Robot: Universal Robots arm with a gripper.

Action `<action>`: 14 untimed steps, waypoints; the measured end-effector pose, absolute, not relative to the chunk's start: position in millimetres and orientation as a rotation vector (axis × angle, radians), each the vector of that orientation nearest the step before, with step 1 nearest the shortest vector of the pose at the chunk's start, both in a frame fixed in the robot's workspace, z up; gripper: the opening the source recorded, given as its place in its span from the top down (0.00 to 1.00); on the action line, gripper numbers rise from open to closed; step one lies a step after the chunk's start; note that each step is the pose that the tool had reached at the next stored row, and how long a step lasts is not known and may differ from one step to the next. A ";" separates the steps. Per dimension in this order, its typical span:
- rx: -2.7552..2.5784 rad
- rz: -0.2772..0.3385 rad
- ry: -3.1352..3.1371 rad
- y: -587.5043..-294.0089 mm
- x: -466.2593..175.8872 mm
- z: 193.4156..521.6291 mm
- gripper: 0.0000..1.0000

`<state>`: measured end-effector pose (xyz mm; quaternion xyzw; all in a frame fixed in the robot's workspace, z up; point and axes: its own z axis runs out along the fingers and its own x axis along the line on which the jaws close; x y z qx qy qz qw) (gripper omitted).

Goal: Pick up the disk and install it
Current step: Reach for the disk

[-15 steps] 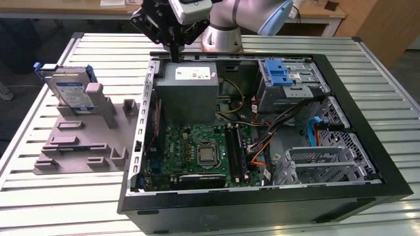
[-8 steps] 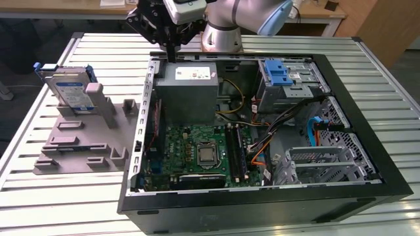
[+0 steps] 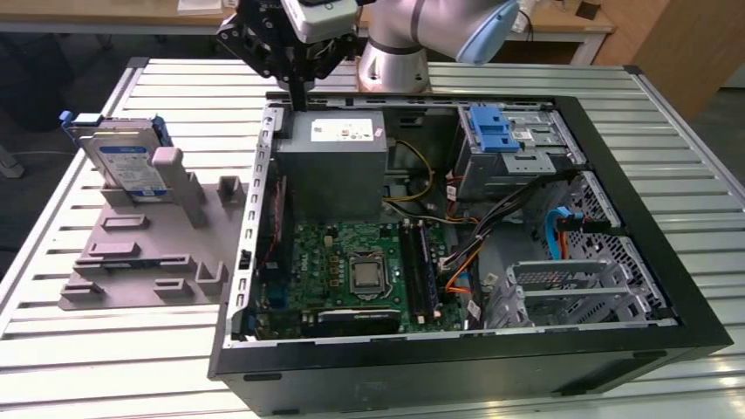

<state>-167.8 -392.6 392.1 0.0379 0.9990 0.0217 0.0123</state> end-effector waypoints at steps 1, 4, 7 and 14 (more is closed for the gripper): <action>0.118 0.068 3.114 -392.4 -169.3 392.0 0.89; 0.118 0.068 3.114 -391.9 -173.7 391.8 0.89; 0.118 0.068 3.114 -391.5 -177.1 391.5 0.89; 0.118 0.068 3.114 -390.8 -184.5 390.9 0.89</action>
